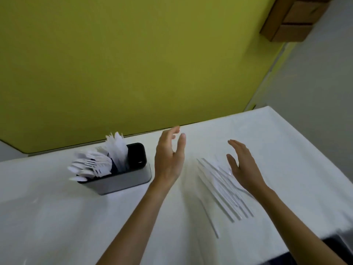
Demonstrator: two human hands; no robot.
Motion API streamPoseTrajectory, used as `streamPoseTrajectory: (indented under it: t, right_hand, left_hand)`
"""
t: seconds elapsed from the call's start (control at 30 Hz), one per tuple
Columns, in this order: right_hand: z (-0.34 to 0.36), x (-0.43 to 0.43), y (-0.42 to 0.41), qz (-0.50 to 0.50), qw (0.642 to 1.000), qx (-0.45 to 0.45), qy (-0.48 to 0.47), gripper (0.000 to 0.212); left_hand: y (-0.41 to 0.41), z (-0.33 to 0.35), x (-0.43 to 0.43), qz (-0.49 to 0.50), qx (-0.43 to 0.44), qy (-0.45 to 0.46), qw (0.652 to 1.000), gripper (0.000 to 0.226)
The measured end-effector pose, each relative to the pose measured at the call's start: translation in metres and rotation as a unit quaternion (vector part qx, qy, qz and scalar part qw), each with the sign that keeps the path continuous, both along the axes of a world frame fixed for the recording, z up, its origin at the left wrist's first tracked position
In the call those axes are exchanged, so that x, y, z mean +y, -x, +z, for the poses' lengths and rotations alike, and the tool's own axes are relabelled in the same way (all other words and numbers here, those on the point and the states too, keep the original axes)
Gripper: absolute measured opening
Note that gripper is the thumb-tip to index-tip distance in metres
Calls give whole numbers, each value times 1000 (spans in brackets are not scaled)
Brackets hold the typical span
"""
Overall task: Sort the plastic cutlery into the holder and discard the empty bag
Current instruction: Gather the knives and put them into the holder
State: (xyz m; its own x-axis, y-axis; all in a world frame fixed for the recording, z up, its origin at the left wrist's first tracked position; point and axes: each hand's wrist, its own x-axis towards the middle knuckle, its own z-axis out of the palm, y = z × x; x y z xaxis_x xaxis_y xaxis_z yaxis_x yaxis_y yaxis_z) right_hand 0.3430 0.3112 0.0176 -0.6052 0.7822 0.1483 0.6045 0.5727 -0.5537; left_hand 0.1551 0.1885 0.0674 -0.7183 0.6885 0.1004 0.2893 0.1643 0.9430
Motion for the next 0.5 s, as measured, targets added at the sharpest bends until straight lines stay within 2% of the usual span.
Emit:
streamPoseTrajectory:
  t: [0.07, 0.13, 0.2, 0.3, 0.37, 0.43, 0.5]
  right_hand:
    - [-19, 5, -34, -10, 998, -60, 19, 47]
    - [-37, 7, -62, -11, 991, -119, 58, 54]
    - [-52, 10, -85, 0, 982, -161, 95, 63]
    - [-64, 18, -100, 17, 972, -215, 91, 69]
    - [-68, 24, -100, 30, 972, -221, 76, 62]
    - [-69, 31, -95, 21, 977, -197, 75, 47]
    - [-70, 37, -88, 8, 981, -174, 85, 32]
  left_hand:
    - [-22, -28, 6, -29, 16, 141, 989, 34]
    - [-38, -56, 4, -79, 19, 299, 951, 42]
    - [-54, -79, 1, -122, 14, 398, 909, 54]
    - [-74, -96, 1, -124, 37, 447, 885, 63]
    - [-85, -101, 3, -106, 66, 446, 886, 63]
    - [-91, -104, 5, -89, 70, 429, 896, 55]
    - [-96, -105, 7, -64, 64, 404, 910, 37]
